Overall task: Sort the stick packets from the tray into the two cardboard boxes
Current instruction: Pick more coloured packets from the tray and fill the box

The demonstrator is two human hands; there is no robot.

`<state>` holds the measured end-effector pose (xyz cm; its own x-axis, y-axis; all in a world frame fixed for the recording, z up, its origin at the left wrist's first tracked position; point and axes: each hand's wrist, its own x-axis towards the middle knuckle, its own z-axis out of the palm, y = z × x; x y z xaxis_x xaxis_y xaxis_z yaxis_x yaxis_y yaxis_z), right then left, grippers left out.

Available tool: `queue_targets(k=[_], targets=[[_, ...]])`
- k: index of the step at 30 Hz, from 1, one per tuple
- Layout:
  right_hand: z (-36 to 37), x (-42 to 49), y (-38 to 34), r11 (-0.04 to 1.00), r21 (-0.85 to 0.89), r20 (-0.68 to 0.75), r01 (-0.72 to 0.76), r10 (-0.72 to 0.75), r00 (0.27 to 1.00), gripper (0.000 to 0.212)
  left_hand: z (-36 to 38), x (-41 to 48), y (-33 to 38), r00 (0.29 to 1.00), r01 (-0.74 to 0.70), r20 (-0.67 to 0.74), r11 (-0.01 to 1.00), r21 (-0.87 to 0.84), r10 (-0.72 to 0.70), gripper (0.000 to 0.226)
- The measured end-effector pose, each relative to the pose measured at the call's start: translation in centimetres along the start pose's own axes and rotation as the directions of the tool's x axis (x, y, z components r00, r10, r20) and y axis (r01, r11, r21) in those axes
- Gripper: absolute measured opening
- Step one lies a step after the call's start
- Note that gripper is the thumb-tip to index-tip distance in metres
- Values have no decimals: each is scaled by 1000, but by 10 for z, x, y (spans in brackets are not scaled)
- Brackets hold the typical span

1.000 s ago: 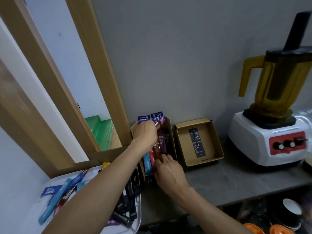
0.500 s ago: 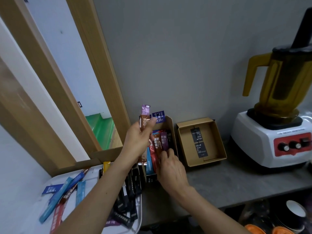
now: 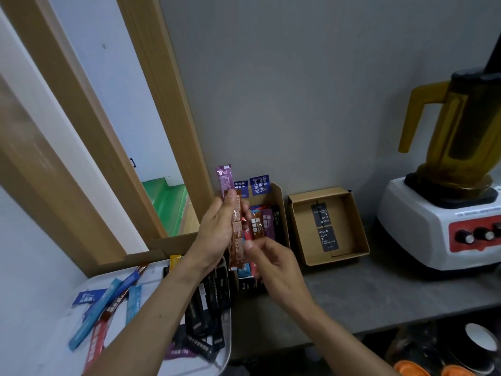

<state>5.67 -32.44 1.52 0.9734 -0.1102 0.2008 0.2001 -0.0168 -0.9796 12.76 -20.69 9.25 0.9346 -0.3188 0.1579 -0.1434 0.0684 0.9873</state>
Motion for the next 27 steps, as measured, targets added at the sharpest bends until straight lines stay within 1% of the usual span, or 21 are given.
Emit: queue_targets(k=[2,3,5,6,7,10,11,13,15,17,18,19,21,23,24,25,27], targets=[[-3,1,3,1000,17,18,20,-20,1000,16,2,-1,3,1000,-19,-10,1000,19,19,35],[-4,1,4,997,79,22,16,-18,1000,19,2,0,4,999,-40,-25,999,21,40,34],[-4,2,5,964,263,42,-36,26,999,35,3,0,7,996,-76,-43,997,-12,75,31],[-3,2,5,946,320,58,-57,41,997,41,3,-1,7,996,-78,-38,996,-36,76,30],[-2,2,4,939,336,69,-73,53,996,42,5,-2,8,997,-68,-25,996,-56,67,29],[2,3,7,969,244,85,-37,17,996,25,8,-4,5,1000,-14,-4,996,-84,14,30],[2,2,7,969,244,77,-30,11,997,22,9,-5,5,1000,2,-12,997,-81,-3,31],[1,0,8,956,293,41,-18,6,999,18,7,-5,6,999,10,-42,1000,12,-9,34],[-1,-2,11,938,346,-9,11,-9,1000,14,3,-6,8,995,-58,-70,981,186,72,24],[-2,-4,16,951,300,-100,68,-40,994,16,-1,-6,13,978,-139,-100,928,346,184,20],[-4,-4,20,968,230,-141,98,-67,988,18,-3,-5,16,973,-151,-106,918,368,203,26],[-5,-5,22,981,157,-166,118,-92,982,19,-5,-5,19,976,-139,-109,925,353,189,34],[-5,-6,26,988,54,-164,142,-131,978,17,-6,-4,24,989,-69,-109,957,280,103,45],[-6,-8,26,987,7,-163,158,-155,974,13,-8,-3,24,990,-30,-120,953,302,70,38],[-6,-9,25,987,1,-166,161,-158,973,13,-9,-3,23,988,-32,-134,948,317,78,32],[-6,-10,25,988,-3,-167,157,-155,974,13,-10,-2,24,986,-34,-145,950,309,82,31],[-7,-10,25,990,-16,-164,141,-142,976,14,-11,-2,26,985,-27,-157,971,238,65,43]])
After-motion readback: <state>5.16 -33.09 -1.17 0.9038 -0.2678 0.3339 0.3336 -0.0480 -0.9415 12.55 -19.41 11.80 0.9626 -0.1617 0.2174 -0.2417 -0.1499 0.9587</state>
